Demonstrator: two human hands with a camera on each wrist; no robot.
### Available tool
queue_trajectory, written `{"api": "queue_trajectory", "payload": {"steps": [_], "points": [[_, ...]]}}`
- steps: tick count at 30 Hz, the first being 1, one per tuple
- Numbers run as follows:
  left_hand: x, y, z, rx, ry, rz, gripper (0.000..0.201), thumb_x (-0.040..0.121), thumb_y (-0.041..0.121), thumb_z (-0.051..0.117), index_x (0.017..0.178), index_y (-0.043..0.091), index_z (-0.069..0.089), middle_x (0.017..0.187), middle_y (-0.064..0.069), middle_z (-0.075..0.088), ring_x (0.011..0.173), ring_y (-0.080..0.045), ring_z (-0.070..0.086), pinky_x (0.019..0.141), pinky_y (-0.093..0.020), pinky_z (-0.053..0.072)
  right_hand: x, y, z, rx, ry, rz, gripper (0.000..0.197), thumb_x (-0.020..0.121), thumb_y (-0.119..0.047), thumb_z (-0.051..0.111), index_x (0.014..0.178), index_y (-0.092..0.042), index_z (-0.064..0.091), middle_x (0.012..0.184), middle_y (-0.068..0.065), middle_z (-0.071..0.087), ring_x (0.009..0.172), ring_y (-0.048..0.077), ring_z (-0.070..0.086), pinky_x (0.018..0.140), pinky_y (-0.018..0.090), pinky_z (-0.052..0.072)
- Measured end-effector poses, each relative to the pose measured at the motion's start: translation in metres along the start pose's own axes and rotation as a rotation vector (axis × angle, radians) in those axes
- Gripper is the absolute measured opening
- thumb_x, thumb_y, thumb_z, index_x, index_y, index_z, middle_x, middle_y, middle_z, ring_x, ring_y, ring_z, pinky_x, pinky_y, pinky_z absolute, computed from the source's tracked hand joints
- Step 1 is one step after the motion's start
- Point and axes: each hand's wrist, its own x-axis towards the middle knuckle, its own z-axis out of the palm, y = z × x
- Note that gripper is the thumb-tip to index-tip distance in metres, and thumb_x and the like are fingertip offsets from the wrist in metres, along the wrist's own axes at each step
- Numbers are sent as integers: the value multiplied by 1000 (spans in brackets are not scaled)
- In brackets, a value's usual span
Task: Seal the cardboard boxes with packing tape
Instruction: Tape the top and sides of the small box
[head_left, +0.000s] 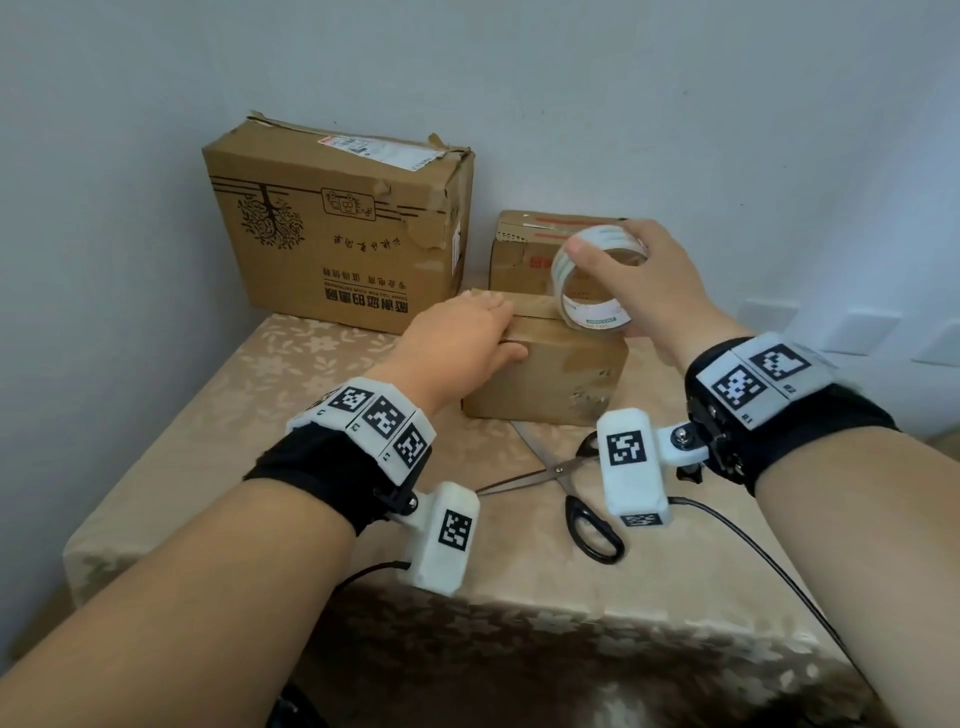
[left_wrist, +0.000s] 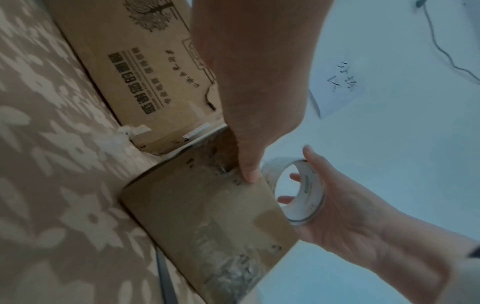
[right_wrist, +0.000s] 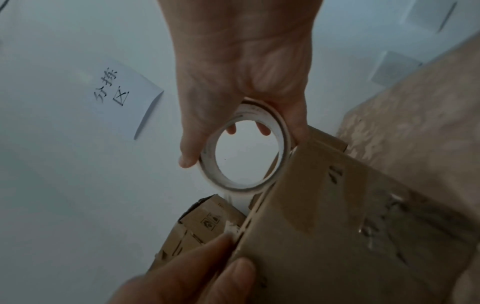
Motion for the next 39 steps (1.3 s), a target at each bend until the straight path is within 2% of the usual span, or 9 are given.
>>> {"api": "queue_trajectory", "payload": {"steps": [2, 6, 12, 16, 21, 27, 31, 36, 39], "points": [[-2, 8, -2, -17, -19, -28, 49, 98, 47, 37, 130, 10, 44, 140, -6, 46, 123, -24, 47, 93, -36, 42, -1, 1, 3, 7, -6, -9, 84, 66, -69, 70, 136, -28, 46, 127, -11, 54, 115, 12, 53, 98, 42, 48], [-2, 12, 1, 19, -67, -38, 66, 97, 53, 31, 148, 10, 28, 156, -6, 27, 139, -23, 32, 105, -39, 37, 0, -3, 8, -6, -17, -2, 88, 65, -69, 70, 138, -28, 44, 131, -8, 54, 117, 14, 53, 99, 44, 48], [15, 11, -2, -29, -148, 12, 68, 96, 55, 33, 147, 10, 29, 156, -7, 23, 139, -25, 30, 108, -38, 30, 4, -4, 11, -93, -2, -28, 80, 76, -65, 64, 141, -23, 43, 136, -4, 52, 123, 16, 48, 105, 40, 41], [21, 4, -3, -68, -186, 29, 77, 95, 58, 34, 152, 10, 14, 160, -6, 11, 145, -21, 16, 117, -38, 21, 7, -7, 13, -97, -8, 9, 79, 76, -62, 65, 138, -20, 42, 130, -2, 53, 115, 17, 52, 95, 38, 47], [15, 1, -1, -95, -179, 11, 73, 97, 52, 37, 152, 13, 9, 161, -3, 5, 147, -17, 9, 116, -31, 14, 15, -19, 4, -242, -23, -3, 64, 68, -53, 70, 119, -19, 51, 111, 2, 57, 98, 20, 56, 71, 29, 45], [14, 2, -1, -128, -179, 3, 73, 97, 50, 39, 153, 14, 9, 160, -2, 6, 147, -16, 10, 117, -31, 15, 17, -24, -12, -448, -54, 16, 75, 54, -59, 63, 120, -23, 56, 118, 7, 56, 96, 24, 59, 82, 39, 53], [12, 2, -3, -153, -177, -6, 70, 98, 48, 40, 153, 15, 11, 160, -1, 8, 146, -17, 14, 116, -31, 16, 16, -19, -25, -694, -52, 49, 78, 64, -59, 67, 133, -28, 49, 130, 7, 42, 107, 31, 56, 92, 46, 49], [17, 3, -1, -105, -188, -7, 74, 95, 56, 39, 153, 19, 11, 160, -2, 9, 146, -20, 16, 116, -37, 22, 13, -5, -27, -584, -41, 90, 82, 67, -54, 68, 140, -27, 45, 138, 10, 37, 117, 33, 52, 98, 44, 47], [24, 10, -1, -32, -220, -24, 75, 90, 66, 35, 151, 26, 17, 158, -4, 18, 139, -25, 30, 107, -45, 37, 14, -5, -21, -574, 4, 120, 76, 73, -50, 64, 142, -25, 42, 140, 9, 36, 125, 37, 43, 97, 42, 43]]}}
